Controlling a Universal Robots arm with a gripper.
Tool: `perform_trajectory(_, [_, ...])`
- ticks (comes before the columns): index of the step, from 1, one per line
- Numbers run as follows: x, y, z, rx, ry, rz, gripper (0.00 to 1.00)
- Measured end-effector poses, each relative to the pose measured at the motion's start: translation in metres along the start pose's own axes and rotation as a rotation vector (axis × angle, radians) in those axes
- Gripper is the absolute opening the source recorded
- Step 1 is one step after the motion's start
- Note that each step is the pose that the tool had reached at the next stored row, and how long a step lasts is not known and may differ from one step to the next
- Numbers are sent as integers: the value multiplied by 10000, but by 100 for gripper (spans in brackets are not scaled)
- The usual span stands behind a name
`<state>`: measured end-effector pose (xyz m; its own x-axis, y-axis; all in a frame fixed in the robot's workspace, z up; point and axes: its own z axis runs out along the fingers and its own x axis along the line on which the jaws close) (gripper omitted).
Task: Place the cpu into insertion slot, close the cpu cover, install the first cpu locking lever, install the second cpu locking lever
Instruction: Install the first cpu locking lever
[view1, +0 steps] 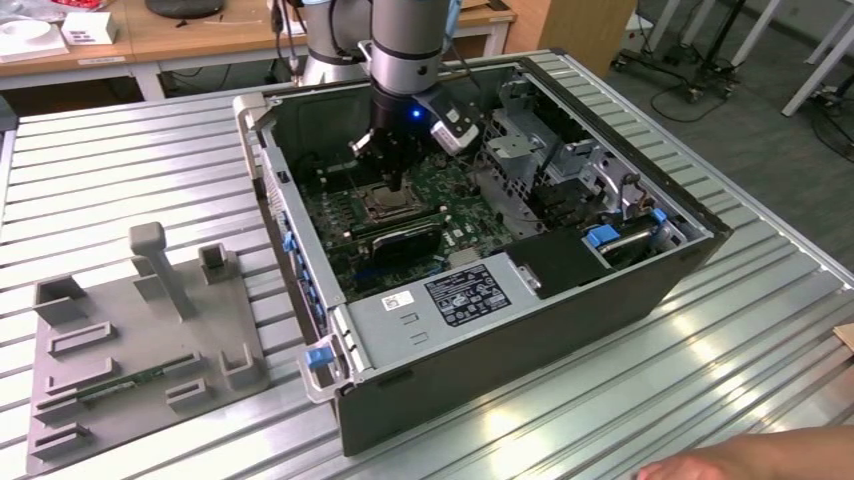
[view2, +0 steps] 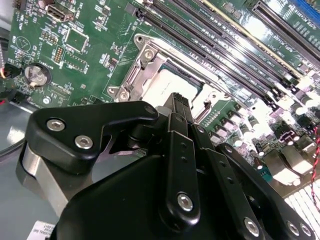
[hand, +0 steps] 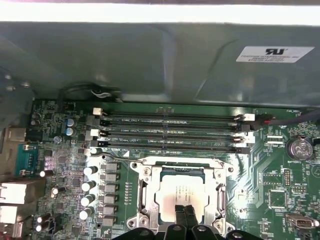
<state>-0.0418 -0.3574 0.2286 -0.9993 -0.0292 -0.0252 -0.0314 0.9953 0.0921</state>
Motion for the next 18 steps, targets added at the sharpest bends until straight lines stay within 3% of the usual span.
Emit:
perform_trajectory(12, [-6,23,-254,1,1,0,10])
perform_trajectory(18, [-5,25,-265,-1,-1,-2,10])
